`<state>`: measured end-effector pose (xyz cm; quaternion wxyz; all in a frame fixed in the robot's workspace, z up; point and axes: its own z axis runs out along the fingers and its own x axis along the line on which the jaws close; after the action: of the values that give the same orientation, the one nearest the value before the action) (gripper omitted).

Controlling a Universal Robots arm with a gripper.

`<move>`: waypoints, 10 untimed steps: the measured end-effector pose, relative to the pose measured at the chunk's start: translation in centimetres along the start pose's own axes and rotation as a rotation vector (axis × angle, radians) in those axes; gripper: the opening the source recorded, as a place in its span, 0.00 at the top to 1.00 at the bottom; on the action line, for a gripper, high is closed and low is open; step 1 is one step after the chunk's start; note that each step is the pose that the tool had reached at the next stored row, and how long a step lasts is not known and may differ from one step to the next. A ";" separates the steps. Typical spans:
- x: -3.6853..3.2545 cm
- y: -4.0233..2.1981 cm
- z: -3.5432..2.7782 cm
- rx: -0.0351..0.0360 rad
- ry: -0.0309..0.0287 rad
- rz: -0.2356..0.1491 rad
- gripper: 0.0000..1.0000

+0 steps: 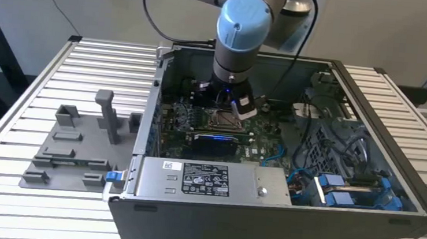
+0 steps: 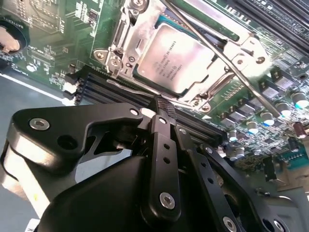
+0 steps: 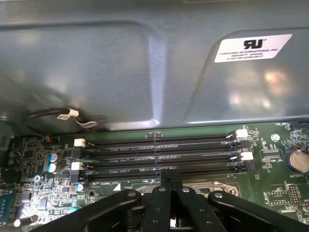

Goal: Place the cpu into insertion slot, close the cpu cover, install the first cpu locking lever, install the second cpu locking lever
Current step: 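Install the first cpu locking lever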

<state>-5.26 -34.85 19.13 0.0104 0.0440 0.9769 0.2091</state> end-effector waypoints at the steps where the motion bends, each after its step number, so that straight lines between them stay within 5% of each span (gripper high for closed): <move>1: -0.07 0.01 0.01 0.0001 0.0000 0.000 0.89; 10: -0.74 0.06 0.18 0.0000 0.0000 0.000 0.89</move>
<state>-4.51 -34.78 18.99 0.0104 0.0440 0.9768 0.2091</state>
